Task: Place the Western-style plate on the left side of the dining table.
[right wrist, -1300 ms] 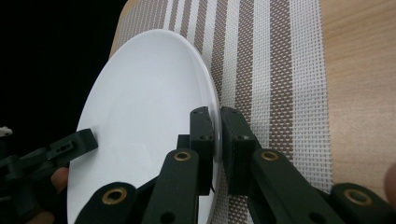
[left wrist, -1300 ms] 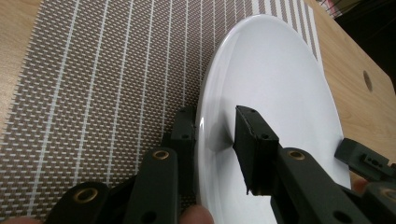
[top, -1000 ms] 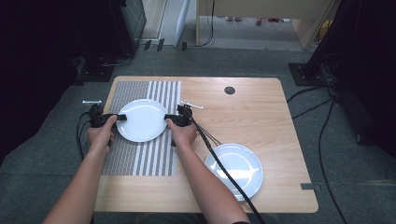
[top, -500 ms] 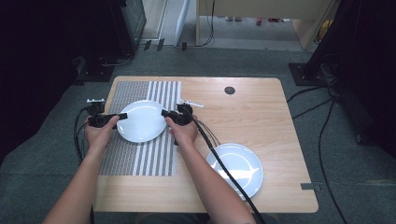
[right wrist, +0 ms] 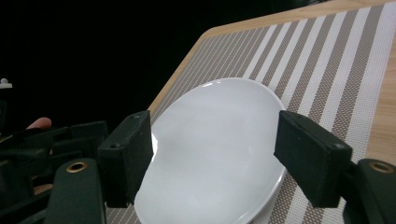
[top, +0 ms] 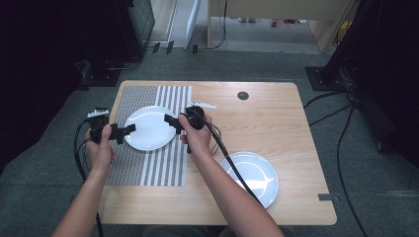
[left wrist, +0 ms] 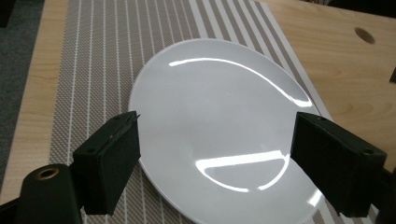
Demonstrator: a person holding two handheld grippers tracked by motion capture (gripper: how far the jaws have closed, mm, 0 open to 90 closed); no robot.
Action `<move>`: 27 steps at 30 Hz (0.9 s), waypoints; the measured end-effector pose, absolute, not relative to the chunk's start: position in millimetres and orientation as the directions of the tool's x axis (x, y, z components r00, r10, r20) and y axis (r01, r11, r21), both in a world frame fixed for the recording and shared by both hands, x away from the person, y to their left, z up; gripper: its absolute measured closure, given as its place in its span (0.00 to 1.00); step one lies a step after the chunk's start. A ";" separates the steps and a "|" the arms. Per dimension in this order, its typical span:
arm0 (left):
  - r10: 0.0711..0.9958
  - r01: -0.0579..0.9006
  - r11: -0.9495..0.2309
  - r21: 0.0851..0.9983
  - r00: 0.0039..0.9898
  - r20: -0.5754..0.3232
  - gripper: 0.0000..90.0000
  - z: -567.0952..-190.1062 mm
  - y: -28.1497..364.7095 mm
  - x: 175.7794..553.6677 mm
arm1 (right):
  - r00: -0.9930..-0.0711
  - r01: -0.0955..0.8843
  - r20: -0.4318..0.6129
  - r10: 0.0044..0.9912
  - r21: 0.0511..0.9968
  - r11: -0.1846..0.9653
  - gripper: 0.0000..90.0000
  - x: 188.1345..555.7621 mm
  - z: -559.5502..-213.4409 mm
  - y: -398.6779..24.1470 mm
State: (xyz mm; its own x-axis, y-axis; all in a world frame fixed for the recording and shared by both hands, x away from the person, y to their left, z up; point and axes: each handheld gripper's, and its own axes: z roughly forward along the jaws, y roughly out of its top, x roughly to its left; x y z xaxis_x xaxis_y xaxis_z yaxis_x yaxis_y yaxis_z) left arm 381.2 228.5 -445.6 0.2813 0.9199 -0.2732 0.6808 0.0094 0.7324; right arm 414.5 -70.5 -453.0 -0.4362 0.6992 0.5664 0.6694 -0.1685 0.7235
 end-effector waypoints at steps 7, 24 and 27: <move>0.895 0.647 0.014 0.763 0.332 -0.298 0.11 -442.6 221.6 349.9 | -0.456 0.666 0.529 0.716 0.737 -0.120 0.26 398.9 -432.4 -79.0; 0.924 0.618 -0.053 0.785 0.329 -0.197 0.11 -472.2 227.3 271.1 | -0.514 0.604 0.421 0.748 0.796 -0.034 0.24 359.0 -398.6 -139.1; 0.935 0.622 -0.056 0.781 0.307 -0.177 0.11 -482.2 231.8 259.8 | -0.513 0.596 0.406 0.757 0.802 -0.026 0.24 352.7 -397.3 -151.7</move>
State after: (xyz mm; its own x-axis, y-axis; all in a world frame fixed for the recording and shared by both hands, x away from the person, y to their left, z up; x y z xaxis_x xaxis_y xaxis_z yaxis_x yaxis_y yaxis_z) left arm 259.8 231.8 -482.2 0.3067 0.9351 -0.1774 0.6225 -0.0561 0.7806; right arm 352.7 -151.7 -397.3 -0.5127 0.7567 0.4058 0.5961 -0.0264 0.8025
